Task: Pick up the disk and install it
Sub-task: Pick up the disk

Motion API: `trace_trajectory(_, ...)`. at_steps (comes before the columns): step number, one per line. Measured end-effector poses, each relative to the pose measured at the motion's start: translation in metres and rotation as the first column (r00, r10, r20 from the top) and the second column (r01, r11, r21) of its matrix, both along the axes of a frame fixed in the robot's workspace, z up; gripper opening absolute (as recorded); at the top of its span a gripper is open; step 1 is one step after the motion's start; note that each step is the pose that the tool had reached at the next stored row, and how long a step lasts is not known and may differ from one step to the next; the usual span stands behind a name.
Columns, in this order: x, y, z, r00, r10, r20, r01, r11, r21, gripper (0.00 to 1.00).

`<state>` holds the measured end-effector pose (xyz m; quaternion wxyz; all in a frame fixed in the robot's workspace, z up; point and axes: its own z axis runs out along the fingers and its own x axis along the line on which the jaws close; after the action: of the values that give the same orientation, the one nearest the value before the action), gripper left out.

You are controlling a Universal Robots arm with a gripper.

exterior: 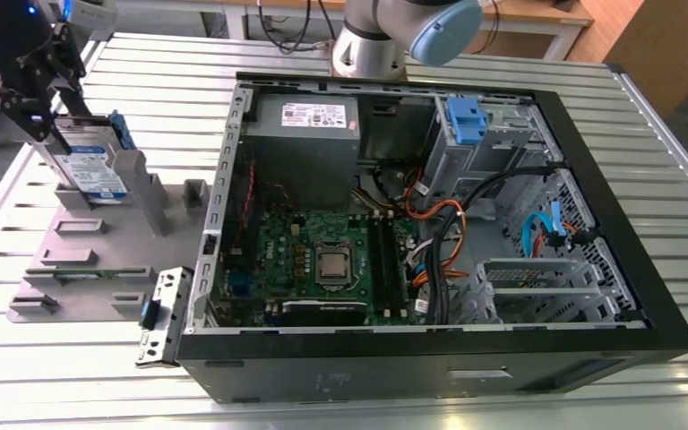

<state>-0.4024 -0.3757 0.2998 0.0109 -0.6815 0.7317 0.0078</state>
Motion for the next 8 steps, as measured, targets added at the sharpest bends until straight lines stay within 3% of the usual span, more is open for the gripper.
trace_trajectory(8, 0.0000, 0.0019, -0.0001, 1.0000, 0.000, -0.0001, 0.000, 1.0000, 0.0004, 0.64)
